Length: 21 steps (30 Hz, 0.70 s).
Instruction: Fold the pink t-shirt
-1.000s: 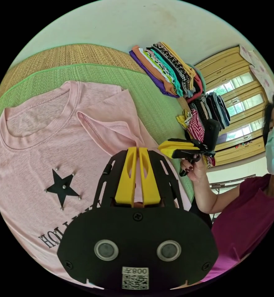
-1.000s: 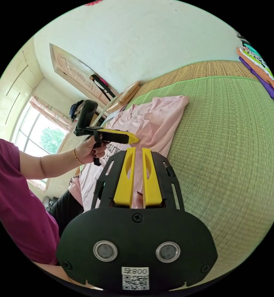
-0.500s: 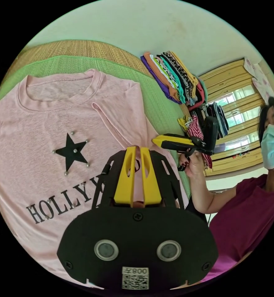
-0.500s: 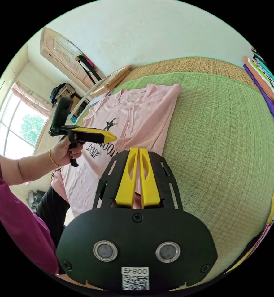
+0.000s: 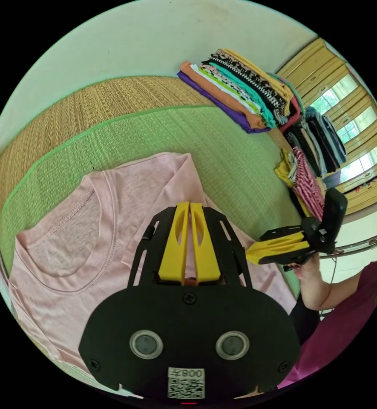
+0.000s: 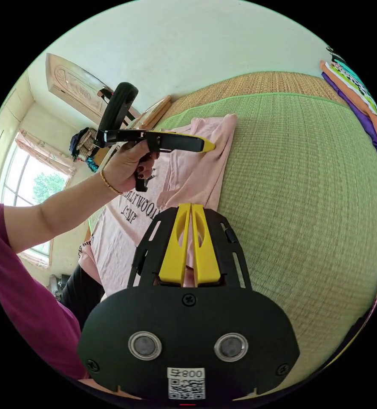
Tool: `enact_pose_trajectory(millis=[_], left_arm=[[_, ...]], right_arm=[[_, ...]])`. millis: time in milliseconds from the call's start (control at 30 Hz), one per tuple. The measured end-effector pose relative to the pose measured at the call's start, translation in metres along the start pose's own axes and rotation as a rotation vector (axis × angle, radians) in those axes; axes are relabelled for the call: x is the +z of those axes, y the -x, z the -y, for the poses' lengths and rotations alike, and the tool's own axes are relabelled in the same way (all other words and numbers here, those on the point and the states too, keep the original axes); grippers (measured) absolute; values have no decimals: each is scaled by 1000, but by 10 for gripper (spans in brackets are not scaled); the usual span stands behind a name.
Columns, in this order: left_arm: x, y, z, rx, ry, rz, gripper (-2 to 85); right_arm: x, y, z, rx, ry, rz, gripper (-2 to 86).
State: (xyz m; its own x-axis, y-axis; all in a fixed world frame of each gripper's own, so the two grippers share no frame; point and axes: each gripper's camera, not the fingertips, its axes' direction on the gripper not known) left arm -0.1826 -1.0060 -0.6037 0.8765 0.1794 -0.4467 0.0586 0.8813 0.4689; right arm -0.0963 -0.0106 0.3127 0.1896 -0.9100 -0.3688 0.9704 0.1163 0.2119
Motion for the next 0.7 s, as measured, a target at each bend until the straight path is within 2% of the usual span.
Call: enact_pose_trajectory(millis=[233, 333, 533, 700], left_arm=[[-15, 14, -6, -71, -47, 14, 2], [-23, 9, -1, -44, -112, -51, 2], [-1, 17, 26, -22, -31, 35, 1], [-15, 25, 26, -45, -77, 22, 1]], right_arm=[[-6, -16, -2, 48, -18, 31, 0], [-6, -18, -2, 50, -15, 33, 0], [-7, -27, -4, 69, -21, 45, 0], [-9, -36, -7, 88, -28, 65, 0]])
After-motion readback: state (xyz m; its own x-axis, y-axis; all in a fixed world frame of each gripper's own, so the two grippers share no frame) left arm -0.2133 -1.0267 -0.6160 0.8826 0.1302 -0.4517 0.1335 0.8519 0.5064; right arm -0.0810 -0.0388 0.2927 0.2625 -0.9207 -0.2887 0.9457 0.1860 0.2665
